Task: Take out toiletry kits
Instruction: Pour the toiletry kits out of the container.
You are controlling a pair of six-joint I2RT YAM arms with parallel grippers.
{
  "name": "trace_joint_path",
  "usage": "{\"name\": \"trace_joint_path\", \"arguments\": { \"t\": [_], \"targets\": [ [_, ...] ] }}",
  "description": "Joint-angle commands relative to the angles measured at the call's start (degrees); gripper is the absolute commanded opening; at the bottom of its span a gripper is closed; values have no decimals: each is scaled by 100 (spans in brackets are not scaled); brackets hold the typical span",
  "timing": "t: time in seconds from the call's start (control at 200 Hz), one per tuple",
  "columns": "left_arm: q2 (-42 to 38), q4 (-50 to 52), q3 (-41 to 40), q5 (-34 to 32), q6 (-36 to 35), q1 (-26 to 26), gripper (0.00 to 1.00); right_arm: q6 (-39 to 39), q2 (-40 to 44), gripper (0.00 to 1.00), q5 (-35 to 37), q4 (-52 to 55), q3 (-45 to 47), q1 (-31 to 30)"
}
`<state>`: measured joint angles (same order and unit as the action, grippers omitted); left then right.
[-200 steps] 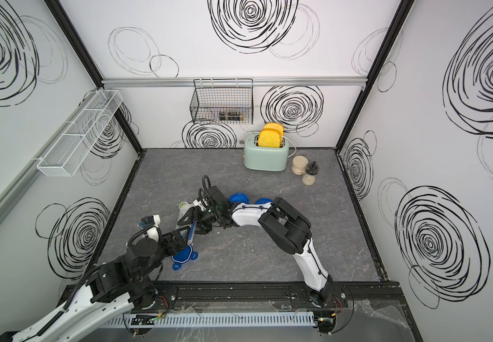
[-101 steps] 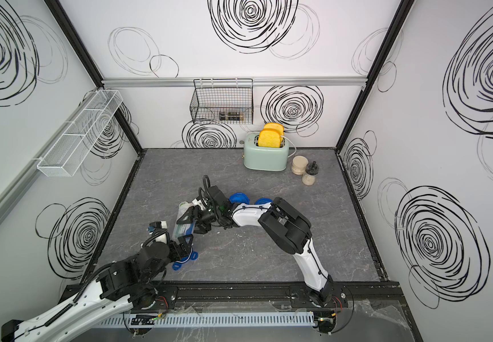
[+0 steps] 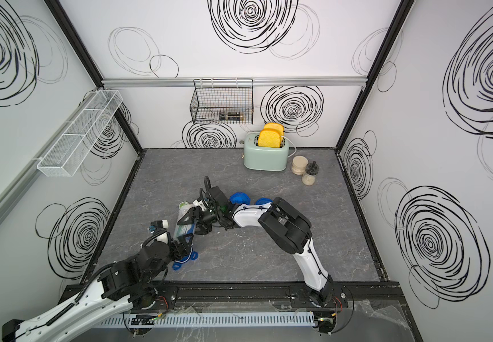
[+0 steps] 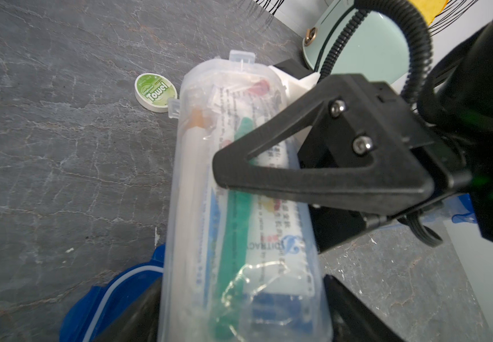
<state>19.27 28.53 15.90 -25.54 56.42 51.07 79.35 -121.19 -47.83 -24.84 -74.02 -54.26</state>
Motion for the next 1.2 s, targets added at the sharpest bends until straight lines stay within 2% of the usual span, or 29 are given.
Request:
{"name": "trace_joint_path", "arguments": {
  "t": [0.0, 0.12, 0.23, 0.42, 0.755, 1.191],
  "targets": [
    [92, -407, -27, 83, -11, -9, 70, 63, 316, 67, -165, -390, 11, 25],
    [197, -353, 26, 86, 0, -26, 55, 57, 324, 75, -156, -381, 37, 22],
    [272, -293, 139, 51, 5, -36, 45, 29, 334, 84, -139, -347, 42, 22],
    [473, -28, 383, -37, 74, -95, 36, -110, 363, 89, -93, -167, 19, 27],
    [667, 346, 861, 242, 158, -474, 26, -566, 541, 100, 211, 464, 46, 34],
    [1240, 595, 1521, 1209, -196, -1528, 23, -1462, 759, 98, 813, 1558, -147, 65]
  ]
}}
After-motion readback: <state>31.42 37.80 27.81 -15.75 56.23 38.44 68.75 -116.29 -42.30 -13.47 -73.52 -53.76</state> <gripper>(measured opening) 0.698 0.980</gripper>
